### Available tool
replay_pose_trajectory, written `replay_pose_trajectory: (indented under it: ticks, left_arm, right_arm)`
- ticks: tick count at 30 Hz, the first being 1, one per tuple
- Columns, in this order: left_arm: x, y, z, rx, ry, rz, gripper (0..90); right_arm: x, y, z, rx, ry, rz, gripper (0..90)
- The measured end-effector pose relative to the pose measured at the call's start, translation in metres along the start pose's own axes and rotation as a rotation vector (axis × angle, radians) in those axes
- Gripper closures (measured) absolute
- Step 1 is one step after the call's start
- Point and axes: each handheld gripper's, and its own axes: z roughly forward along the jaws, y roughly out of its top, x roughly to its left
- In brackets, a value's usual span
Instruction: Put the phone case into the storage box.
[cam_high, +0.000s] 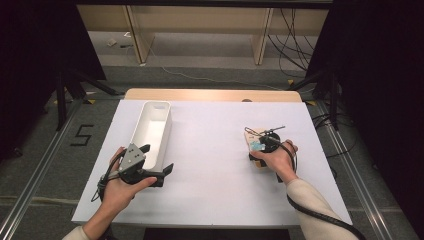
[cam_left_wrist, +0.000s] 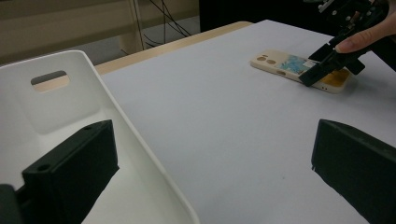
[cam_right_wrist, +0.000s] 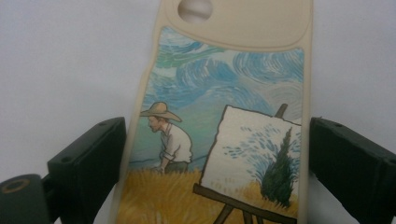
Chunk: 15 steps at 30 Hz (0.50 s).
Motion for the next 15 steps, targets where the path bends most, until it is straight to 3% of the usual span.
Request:
replay_pose_trajectory:
  ticks: [15]
  left_arm:
    - [0.0003, 0.0002, -0.0005, -0.003, 0.002, -0.002, 0.0]
  right_arm:
    - [0.0016, 0.0002, -0.0022, 0.001, -0.001, 0.014, 10.7]
